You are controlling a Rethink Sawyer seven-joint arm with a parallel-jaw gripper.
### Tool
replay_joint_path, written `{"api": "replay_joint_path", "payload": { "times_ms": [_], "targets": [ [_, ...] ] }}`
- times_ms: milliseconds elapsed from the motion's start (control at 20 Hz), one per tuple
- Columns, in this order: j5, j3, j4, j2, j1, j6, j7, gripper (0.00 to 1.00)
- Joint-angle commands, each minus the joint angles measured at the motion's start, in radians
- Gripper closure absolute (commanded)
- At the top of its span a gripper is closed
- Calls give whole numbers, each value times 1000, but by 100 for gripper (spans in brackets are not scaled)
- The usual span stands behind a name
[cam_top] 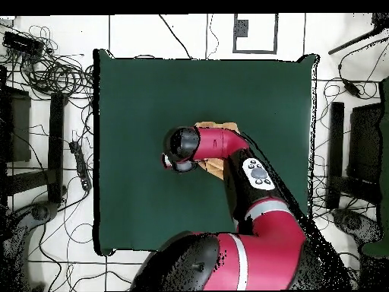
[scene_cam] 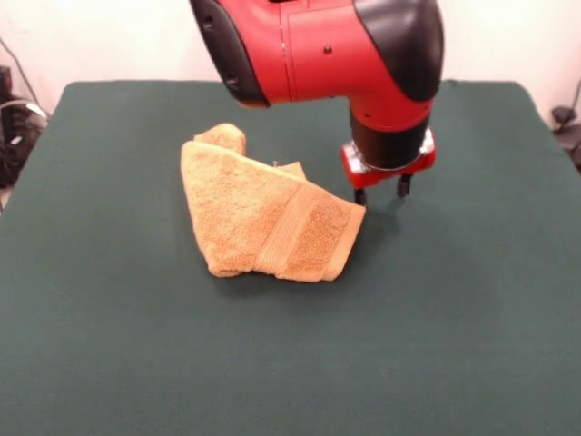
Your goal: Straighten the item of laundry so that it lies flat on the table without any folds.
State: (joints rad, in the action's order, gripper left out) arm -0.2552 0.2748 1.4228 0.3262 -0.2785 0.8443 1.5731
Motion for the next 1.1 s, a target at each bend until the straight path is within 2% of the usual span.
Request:
{"api": "replay_joint_path", "payload": {
  "times_ms": [50,150,250,450,500,750,1100],
  "targets": [
    [-86,80,-120,-70,11,78,-184,0],
    [-97,94,-129,-58,-10,98,-232,0],
    [-79,113,-81,-12,-28,110,-225,0],
    [-29,157,-11,48,-51,120,-170,0],
    [-24,163,-21,53,-49,127,-162,0],
    [34,181,-54,121,-38,318,-112,0],
    [134,198,1,199,-27,355,3,0]
  ]
}}
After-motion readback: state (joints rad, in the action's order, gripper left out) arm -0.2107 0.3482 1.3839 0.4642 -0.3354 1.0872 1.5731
